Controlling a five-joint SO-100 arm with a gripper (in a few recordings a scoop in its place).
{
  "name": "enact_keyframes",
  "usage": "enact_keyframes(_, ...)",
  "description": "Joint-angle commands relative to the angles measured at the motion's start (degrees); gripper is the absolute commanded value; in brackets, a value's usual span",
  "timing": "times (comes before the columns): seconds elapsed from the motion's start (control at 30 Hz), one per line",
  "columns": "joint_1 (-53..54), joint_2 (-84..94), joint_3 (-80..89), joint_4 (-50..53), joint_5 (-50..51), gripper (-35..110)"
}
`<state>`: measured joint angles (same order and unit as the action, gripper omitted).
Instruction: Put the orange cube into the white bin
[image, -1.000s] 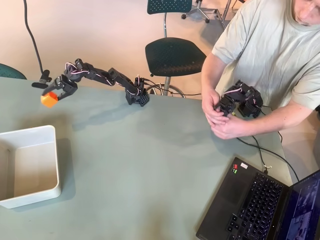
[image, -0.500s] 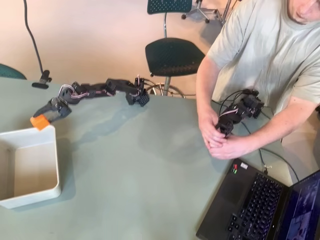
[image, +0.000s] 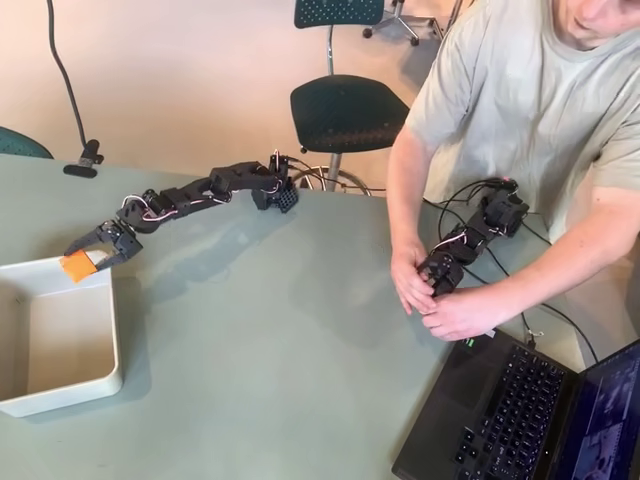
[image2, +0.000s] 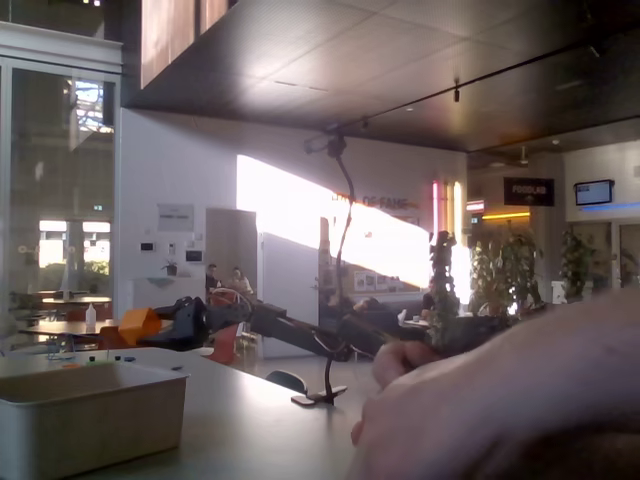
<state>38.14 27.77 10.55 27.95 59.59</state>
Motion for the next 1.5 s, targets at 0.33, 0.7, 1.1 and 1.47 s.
enact_keyframes(0.33, -0.53, -0.79, -1.67, -1.23, 6.5, 52)
enact_keyframes(0.7, -1.41, 1.67, -2.37, -0.7, 6.42, 66)
enact_keyframes(1.1, -3.25, 22.76, -2.2, 10.37, -7.73, 17)
enact_keyframes(1.47, -14.59, 44.82, -2.37, 49.57, -40.61, 9)
